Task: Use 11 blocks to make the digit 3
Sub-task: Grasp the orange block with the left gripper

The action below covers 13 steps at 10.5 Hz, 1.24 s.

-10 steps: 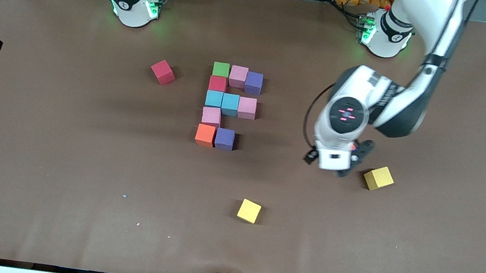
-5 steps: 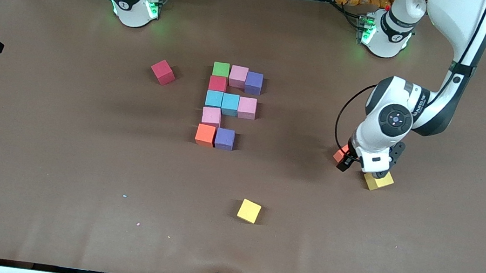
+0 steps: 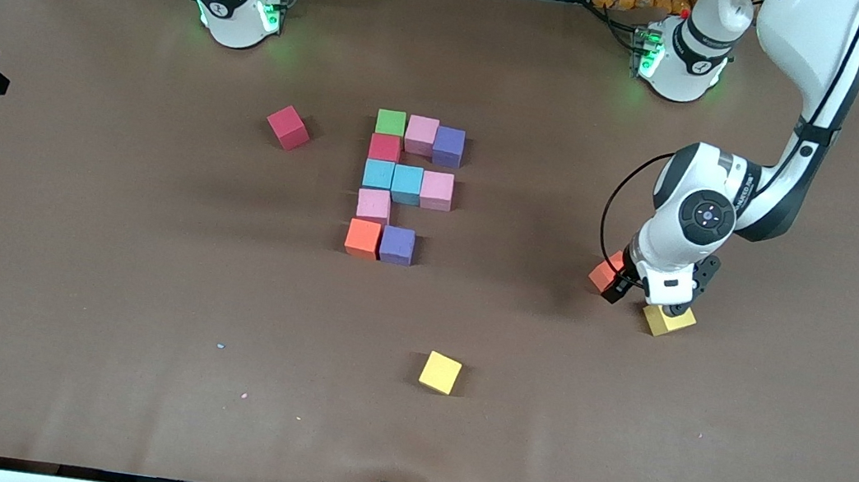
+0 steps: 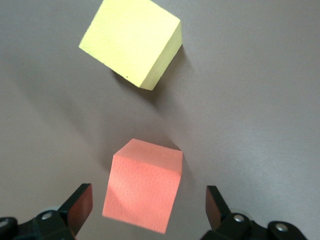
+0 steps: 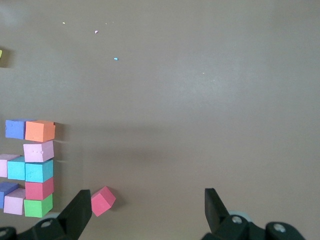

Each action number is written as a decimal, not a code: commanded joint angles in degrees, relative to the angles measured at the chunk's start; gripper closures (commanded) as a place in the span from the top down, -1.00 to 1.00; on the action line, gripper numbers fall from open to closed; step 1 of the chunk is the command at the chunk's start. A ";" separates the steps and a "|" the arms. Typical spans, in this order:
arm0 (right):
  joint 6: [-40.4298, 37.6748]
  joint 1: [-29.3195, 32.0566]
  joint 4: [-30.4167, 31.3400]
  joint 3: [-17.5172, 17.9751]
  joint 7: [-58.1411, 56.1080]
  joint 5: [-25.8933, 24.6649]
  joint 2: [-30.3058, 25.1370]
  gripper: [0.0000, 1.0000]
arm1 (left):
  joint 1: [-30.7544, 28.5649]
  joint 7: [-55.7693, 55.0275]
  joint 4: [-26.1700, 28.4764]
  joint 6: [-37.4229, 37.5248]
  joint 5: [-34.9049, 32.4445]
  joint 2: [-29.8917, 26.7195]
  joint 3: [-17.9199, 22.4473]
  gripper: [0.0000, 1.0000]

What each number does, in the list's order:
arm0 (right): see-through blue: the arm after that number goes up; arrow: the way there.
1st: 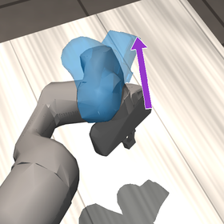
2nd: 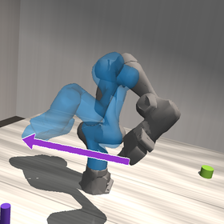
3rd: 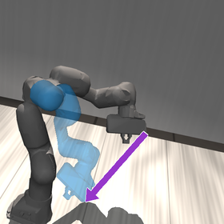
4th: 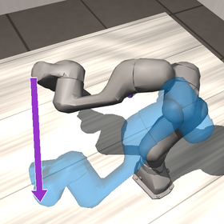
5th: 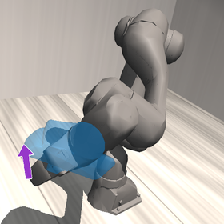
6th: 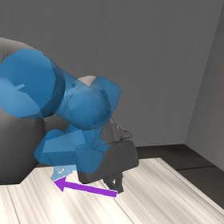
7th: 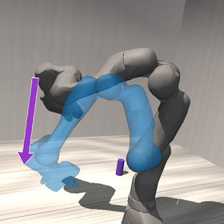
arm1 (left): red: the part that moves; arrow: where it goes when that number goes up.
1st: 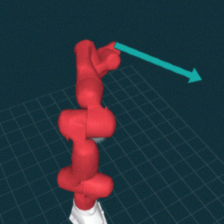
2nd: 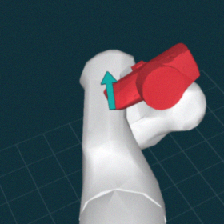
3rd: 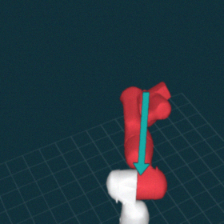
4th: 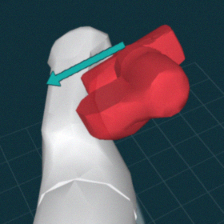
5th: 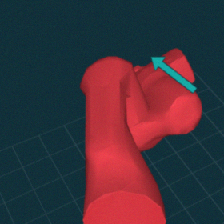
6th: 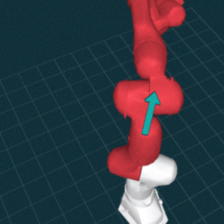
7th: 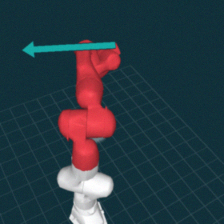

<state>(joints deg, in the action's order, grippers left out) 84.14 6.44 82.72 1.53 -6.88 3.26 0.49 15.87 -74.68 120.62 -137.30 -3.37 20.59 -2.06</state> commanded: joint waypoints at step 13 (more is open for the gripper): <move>1.20 -0.20 0.34 0.05 -0.15 -1.84 -0.05 1.00 | 12.24 -27.82 -16.94 2.53 0.82 13.05 -1.19 -1.00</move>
<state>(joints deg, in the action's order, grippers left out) 84.77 6.40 82.76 1.53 -6.88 2.84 0.54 26.21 -95.53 112.31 -139.28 -3.22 28.95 -3.47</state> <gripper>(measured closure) 0.000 0.405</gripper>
